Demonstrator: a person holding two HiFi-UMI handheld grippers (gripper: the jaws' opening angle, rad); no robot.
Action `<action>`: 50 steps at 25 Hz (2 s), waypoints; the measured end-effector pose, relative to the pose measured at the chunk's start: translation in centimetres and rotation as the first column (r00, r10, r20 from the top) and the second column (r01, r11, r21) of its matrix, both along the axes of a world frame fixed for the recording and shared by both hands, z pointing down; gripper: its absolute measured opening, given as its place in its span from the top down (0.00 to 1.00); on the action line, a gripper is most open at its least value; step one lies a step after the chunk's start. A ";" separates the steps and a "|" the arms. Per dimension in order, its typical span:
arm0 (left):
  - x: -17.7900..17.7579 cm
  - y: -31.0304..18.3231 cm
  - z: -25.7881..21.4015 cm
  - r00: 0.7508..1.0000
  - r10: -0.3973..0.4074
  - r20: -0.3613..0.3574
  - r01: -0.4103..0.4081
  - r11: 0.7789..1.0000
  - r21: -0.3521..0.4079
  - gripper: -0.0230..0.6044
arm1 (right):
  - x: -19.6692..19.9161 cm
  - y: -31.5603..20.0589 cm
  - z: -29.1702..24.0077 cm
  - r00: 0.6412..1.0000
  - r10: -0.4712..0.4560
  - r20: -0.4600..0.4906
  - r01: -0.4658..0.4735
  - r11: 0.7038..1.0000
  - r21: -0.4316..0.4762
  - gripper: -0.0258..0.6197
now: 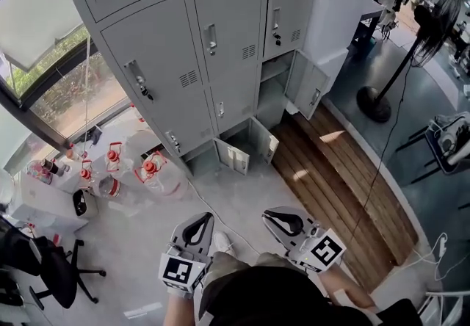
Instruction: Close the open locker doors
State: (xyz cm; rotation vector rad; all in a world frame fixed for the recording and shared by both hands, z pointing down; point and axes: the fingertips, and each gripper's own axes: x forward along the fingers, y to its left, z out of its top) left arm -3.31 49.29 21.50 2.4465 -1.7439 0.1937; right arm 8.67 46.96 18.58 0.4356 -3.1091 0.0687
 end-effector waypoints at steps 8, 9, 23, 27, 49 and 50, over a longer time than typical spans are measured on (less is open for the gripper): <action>-9.9 -6.4 0.6 0.996 0.084 0.014 -0.084 0.996 0.000 0.95 | -9.6 -6.2 0.8 0.996 0.081 -0.044 -0.081 0.997 -0.006 0.90; -11.0 -7.0 0.9 0.995 0.095 0.016 -0.095 0.995 -0.004 0.95 | -10.6 -6.9 0.9 0.995 0.090 -0.049 -0.091 0.996 -0.007 0.90; -14.3 -14.2 3.9 0.985 0.168 -0.029 -0.170 0.981 -0.092 0.95 | -13.8 -14.3 3.8 0.979 0.184 -0.084 -0.191 0.979 -0.078 0.90; -12.7 -17.7 4.8 0.980 0.197 -0.013 -0.197 0.972 -0.127 0.95 | -12.4 -17.9 5.0 0.975 0.201 -0.089 -0.210 0.972 -0.103 0.90; -11.9 -30.9 10.2 0.998 0.045 0.046 -0.027 0.939 -0.342 0.95 | -9.5 -36.0 18.2 0.966 0.083 -0.246 -0.146 0.957 -0.250 0.90; -12.0 -30.9 10.6 0.998 0.046 0.046 -0.027 0.935 -0.354 0.95 | -9.6 -36.3 19.1 0.962 0.078 -0.262 -0.148 0.954 -0.259 0.90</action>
